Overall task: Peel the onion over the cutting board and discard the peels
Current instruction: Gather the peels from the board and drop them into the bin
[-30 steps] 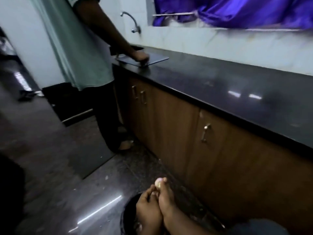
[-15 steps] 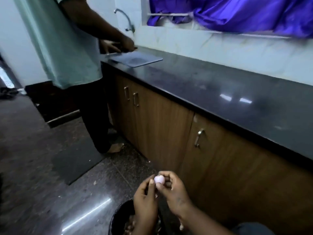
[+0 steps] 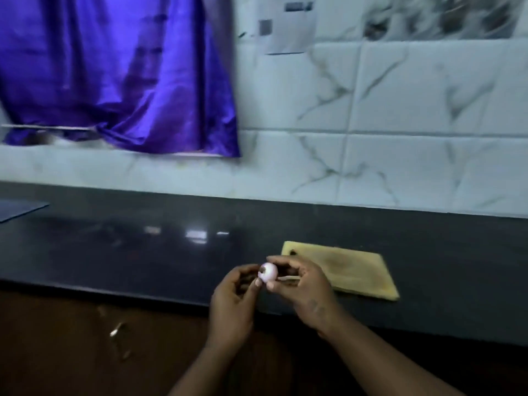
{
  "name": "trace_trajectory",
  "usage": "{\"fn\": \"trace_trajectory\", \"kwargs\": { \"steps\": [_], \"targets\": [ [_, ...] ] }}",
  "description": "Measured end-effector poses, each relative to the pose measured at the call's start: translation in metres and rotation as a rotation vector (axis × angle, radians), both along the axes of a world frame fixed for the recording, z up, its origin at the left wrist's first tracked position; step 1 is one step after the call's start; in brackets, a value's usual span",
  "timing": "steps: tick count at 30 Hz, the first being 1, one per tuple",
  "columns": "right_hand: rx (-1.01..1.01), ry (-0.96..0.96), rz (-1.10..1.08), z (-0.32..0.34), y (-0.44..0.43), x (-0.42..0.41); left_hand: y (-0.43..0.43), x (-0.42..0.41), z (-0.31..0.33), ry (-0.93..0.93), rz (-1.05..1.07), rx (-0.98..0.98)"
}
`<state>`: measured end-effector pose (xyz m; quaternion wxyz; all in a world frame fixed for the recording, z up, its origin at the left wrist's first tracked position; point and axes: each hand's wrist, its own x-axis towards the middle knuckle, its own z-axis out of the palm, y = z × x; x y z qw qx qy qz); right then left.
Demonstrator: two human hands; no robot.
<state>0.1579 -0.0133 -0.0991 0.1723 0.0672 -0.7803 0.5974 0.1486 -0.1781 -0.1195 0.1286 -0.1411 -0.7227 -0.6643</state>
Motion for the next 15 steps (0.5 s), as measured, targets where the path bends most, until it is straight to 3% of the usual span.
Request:
{"fn": "trace_trajectory", "kwargs": {
  "steps": [7,11,15],
  "targets": [
    [0.018,-0.075,-0.333,0.000,0.136,-0.031,0.147,-0.083,0.025,0.035,-0.207,-0.376],
    [0.114,-0.117,-0.358,-0.011,0.161,-0.052,0.172,-0.116,0.014,0.007,-0.224,-0.533],
    [0.164,-0.144,-0.343,-0.022,0.166,-0.061,0.174,-0.132,-0.004,-0.057,-0.218,-0.531]
  ]
}}
